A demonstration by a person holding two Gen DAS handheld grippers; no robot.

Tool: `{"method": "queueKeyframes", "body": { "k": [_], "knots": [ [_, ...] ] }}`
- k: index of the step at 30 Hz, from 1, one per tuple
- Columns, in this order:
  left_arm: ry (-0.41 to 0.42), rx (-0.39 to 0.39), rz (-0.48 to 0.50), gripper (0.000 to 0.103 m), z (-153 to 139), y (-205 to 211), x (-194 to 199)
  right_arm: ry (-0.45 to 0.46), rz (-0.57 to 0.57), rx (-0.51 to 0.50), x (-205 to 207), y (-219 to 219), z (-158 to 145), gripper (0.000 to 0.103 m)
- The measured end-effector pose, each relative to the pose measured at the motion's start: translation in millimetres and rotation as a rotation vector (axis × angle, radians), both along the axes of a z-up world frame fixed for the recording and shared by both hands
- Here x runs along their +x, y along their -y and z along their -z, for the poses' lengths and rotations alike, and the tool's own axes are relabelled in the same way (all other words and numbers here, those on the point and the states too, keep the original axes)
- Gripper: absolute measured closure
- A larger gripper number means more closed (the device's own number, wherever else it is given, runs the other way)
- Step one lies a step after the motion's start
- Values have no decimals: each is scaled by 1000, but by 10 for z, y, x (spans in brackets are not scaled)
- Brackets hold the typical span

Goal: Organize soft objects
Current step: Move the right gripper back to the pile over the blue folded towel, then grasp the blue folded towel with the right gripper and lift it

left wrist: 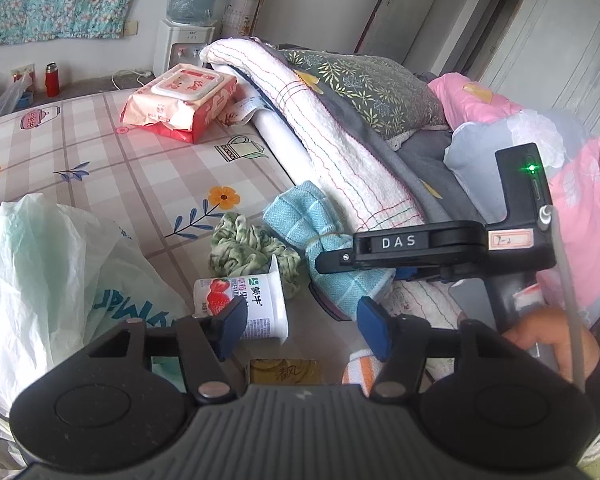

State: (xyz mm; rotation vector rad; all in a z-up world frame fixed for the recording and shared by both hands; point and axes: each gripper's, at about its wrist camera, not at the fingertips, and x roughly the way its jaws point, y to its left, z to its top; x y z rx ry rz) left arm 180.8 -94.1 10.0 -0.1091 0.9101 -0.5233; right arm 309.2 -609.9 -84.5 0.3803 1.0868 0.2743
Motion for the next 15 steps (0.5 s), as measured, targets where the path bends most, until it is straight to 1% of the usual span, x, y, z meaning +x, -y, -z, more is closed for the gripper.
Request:
{"method": "queueKeyframes", "body": {
  "k": [1,2,4,7,9,12,15],
  "knots": [
    [-3,0,-1,42,6,1,8,4,1,-9,6,-6,3,57],
    [-6,-1,-1,42,13,0,15,8,4,-4,5,1,1,61],
    [-9,-5,3,42,16,8,27,4,13,45,-2,49,2,76],
    [-8,-18,21,42,3,42,26,-17,38,135,-44,130,13,81],
    [-10,-29,41,41,-8,79,17,-21,62,191,-101,187,1,83],
    [-20,-39,77,37,-9,147,4,-5,87,263,-198,238,-81,84],
    [-21,-46,101,36,-17,209,-9,12,87,325,-293,258,-192,84]
  ]
}}
